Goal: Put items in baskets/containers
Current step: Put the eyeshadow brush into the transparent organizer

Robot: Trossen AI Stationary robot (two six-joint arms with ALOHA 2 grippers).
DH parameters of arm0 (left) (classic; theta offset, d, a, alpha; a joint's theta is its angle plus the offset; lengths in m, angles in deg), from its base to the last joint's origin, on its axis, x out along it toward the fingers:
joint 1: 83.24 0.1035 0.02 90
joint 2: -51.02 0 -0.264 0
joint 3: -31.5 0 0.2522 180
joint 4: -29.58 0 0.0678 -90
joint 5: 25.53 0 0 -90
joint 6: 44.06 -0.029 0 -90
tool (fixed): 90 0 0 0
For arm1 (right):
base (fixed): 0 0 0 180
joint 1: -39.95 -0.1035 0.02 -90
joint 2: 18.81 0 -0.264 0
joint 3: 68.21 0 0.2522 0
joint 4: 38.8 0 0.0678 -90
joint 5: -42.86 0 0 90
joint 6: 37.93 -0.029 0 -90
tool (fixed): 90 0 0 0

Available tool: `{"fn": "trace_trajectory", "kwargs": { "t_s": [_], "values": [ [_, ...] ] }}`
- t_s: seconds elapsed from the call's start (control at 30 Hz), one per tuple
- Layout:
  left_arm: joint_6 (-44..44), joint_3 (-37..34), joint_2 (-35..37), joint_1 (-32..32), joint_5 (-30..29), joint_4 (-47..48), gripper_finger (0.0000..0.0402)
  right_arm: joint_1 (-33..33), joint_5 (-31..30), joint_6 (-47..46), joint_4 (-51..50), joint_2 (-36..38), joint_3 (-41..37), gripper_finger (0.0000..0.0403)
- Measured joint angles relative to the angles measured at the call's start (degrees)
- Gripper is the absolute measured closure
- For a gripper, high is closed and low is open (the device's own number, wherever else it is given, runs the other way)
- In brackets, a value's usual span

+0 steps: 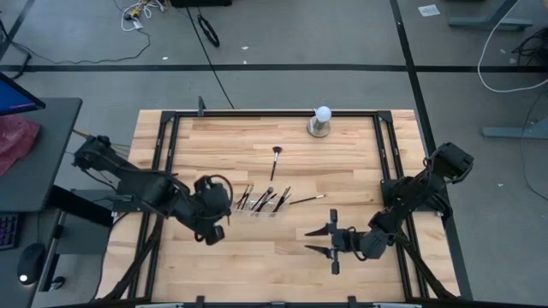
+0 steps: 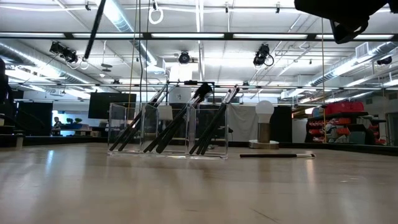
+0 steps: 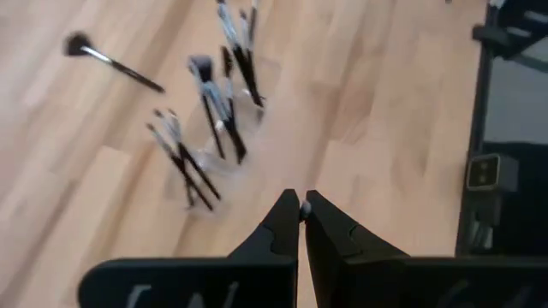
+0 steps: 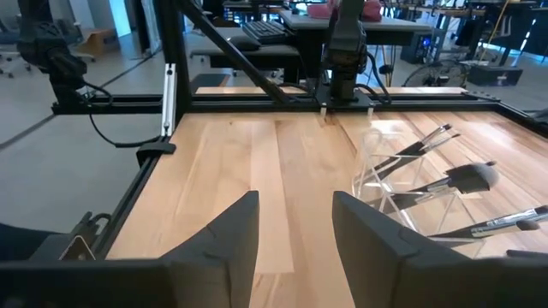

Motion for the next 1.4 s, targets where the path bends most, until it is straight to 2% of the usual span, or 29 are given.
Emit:
{"fn": "trace_trajectory", "kwargs": {
  "t_s": [0.13,0.27,0.47,0.73,0.93,1.1,1.4],
  "values": [
    [-0.04,4.93,-1.47,1.75,-2.17,6.35,0.0396,0.23,-0.01,-0.46,-0.45,0.0,0.0,0.025],
    [-2.83,5.4,-2.81,4.34,-3.17,7.39,0.0395,0.23,0.0,-1.14,-0.76,0.0,0.0,0.025],
    [-10.32,5.4,-5.37,7.94,-1.27,5.19,0.0395,0.23,0.0,-1.14,-0.77,0.0,0.0,0.025],
    [-15.16,5.4,-7.1,11.97,-0.23,0.61,0.0395,0.23,0.0,-1.53,-0.87,-0.01,0.0,0.025],
    [-15.44,-1.12,-7.41,14.65,5.15,-4.64,0.0395,0.16,1.09,-2.85,-1.71,-0.04,-0.02,0.025],
    [-15.02,-5.87,-7.37,16.49,5.66,-8.67,0.0394,0.14,1.09,-3.11,-1.94,-0.04,-0.02,0.025],
    [-12.22,-9.51,-7.35,20.15,10.59,-14.08,0.0391,0.17,1.09,-3.23,-2.1,-0.04,-0.02,0.025]
  ]
}}
